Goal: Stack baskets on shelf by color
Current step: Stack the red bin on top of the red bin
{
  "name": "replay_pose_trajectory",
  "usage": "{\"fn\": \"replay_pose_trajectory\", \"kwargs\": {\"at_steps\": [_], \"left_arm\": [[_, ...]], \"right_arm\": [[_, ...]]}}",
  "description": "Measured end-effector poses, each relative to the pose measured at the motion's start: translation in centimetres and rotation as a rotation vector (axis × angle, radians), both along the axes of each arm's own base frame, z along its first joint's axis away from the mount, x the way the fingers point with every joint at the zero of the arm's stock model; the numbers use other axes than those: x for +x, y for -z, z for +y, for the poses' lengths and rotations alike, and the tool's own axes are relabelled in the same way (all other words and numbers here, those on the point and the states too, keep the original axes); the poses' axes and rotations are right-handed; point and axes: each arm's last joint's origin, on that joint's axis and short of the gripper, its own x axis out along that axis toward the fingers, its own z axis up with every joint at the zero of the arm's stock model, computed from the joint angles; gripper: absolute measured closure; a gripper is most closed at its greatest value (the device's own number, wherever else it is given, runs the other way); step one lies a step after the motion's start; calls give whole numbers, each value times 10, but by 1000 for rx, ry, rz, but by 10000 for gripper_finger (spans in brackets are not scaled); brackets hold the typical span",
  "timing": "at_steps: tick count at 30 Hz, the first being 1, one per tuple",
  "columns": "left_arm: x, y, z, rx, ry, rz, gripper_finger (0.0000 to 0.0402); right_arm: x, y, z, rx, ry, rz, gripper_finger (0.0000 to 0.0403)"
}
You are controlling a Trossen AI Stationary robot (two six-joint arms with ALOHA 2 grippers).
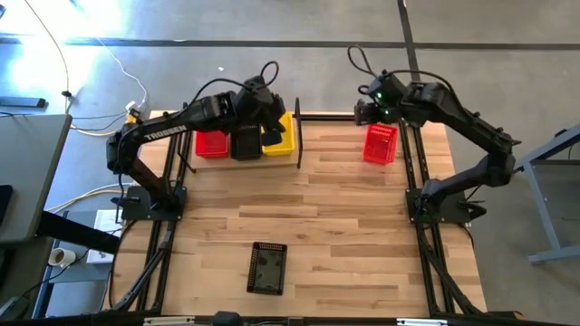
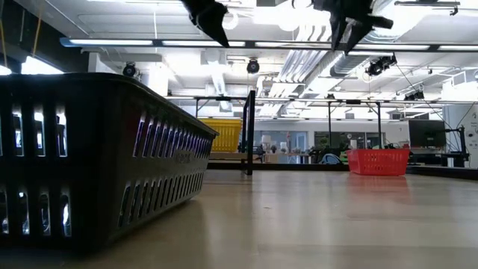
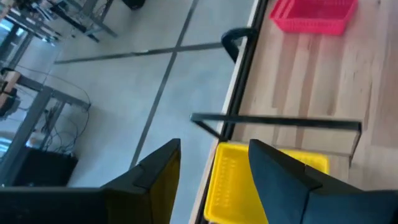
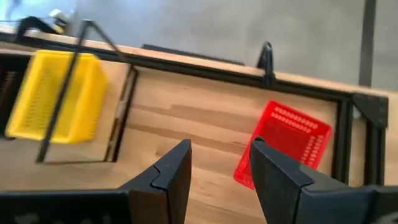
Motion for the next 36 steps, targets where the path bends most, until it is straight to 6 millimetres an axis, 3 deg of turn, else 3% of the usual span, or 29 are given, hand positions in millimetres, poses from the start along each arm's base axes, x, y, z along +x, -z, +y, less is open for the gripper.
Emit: {"fn": "replay_pose_trajectory", "kwargs": {"at_steps": [11,21,27,36], "left_arm": [[-17,9,12,-155,45,82,225],[-24,10,24,-202,27,54,225],[-26,9,28,-196,15,46,225],[-26,9,29,-194,11,42,225]], "right_arm": [[-12,41,-75,267,78,119,256],[-26,82,-130,408,63,260,256],[-31,114,-157,483,-119,413,256],[-19,160,-183,516,-487,622,256]]}}
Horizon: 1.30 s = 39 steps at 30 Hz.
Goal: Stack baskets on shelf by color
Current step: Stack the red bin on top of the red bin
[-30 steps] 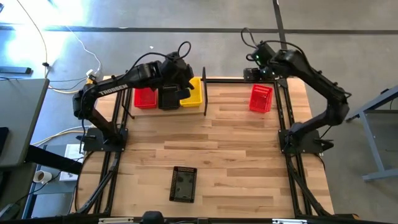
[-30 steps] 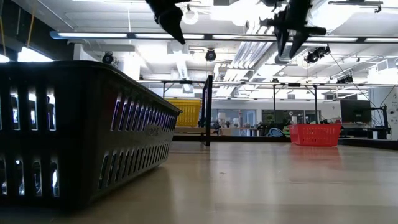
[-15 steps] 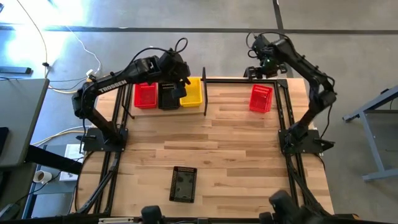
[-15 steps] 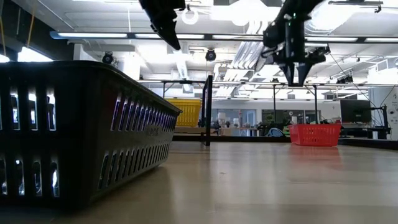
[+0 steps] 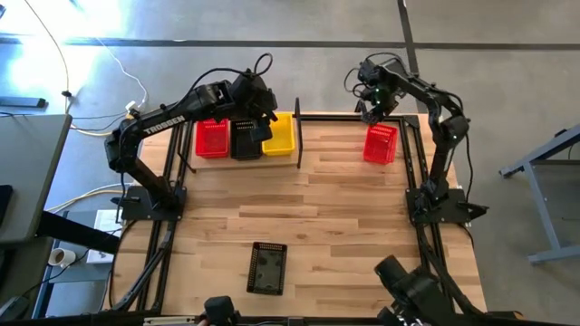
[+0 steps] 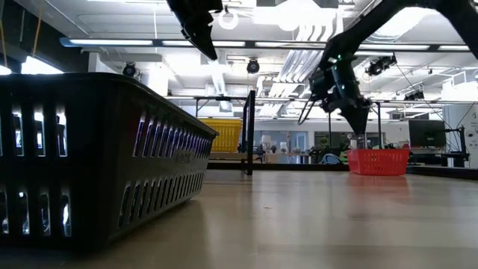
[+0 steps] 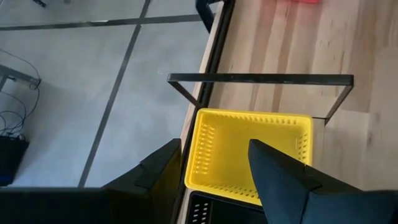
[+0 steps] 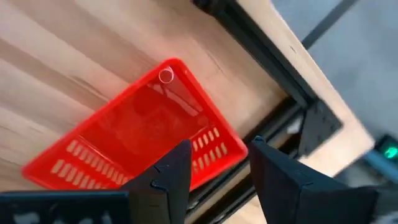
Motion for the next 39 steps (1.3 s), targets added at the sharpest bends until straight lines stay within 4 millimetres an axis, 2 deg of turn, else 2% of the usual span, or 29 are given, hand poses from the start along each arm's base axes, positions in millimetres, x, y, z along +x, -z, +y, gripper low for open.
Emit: {"fn": "replay_pose_trajectory", "kwargs": {"at_steps": [7,23,27,31,35,39], "left_arm": [[0,0,0,-1,-3,-1,225],[0,0,0,0,-4,0,225],[0,0,0,0,-4,0,225],[0,0,0,1,-5,1,225],[0,0,0,1,-5,1,225],[0,0,0,0,-2,1,225]], "right_arm": [[3,22,-8,79,-169,72,256],[7,59,-15,203,-223,155,260],[8,68,-17,224,-222,165,286],[9,75,-19,232,-209,179,330],[7,72,-16,235,-179,199,387],[7,62,-10,232,-150,210,392]]}}
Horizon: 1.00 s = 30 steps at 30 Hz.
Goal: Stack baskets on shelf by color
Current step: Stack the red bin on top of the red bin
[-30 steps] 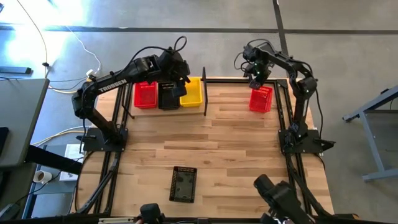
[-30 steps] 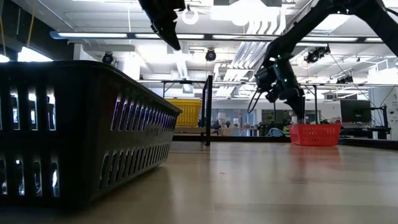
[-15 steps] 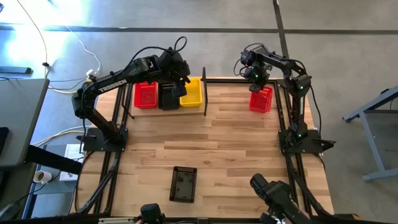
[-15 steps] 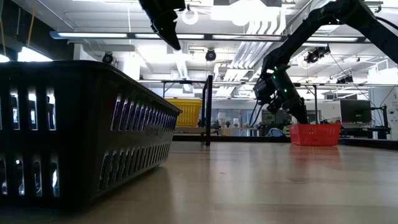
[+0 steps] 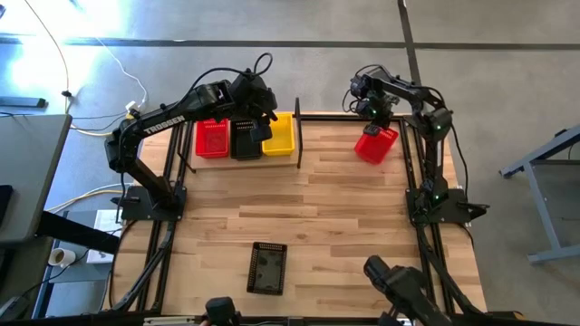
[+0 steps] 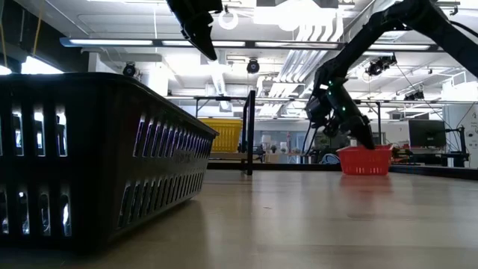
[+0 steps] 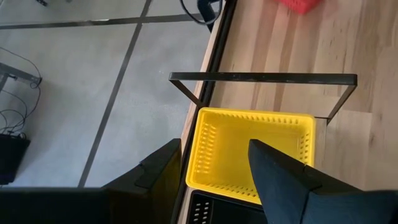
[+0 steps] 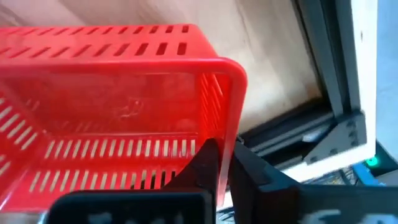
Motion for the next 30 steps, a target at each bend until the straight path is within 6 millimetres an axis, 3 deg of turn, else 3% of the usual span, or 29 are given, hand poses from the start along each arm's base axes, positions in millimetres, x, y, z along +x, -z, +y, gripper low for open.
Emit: {"fn": "replay_pose_trajectory", "kwargs": {"at_steps": [5,13,22,30], "left_arm": [[0,0,-1,-2,3,0,225],[10,1,-16,-66,90,-39,225],[30,1,-57,-95,244,-39,225],[42,3,-99,-107,378,-11,225]], "right_arm": [[4,-22,14,-37,54,3,398],[21,-77,59,-112,219,-154,401],[40,-136,131,-204,303,-361,402],[50,-167,197,-189,334,-491,402]]}}
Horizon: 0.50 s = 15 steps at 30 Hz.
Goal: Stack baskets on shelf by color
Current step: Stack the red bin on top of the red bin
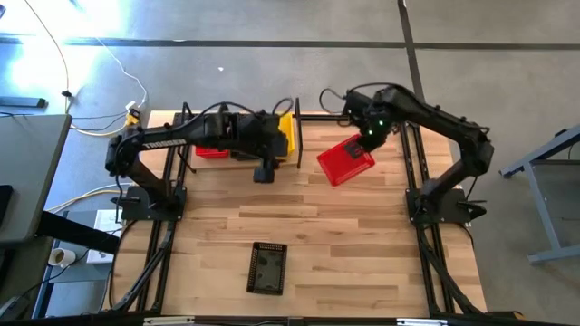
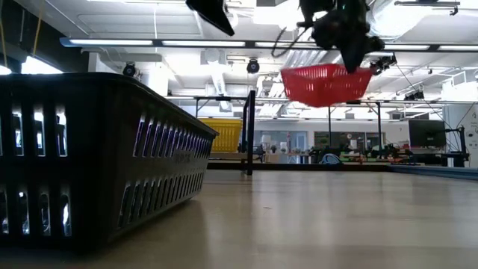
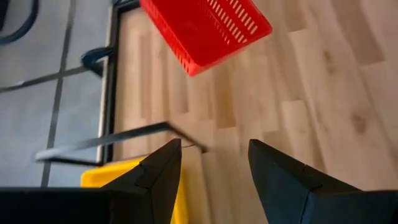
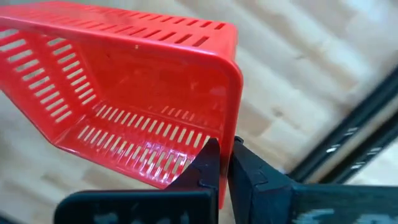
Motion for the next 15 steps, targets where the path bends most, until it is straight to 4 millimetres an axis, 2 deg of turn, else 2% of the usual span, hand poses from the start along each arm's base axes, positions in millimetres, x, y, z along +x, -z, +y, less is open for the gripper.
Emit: {"fn": "replay_pose_trajectory", "kwargs": {"at_steps": [7,15], "left_arm": [[8,0,-38,1,118,0,225],[12,-1,-80,2,243,-10,225]], "right_arm": [[14,-4,45,109,-86,-49,403],[36,2,73,162,-193,-115,403]]}}
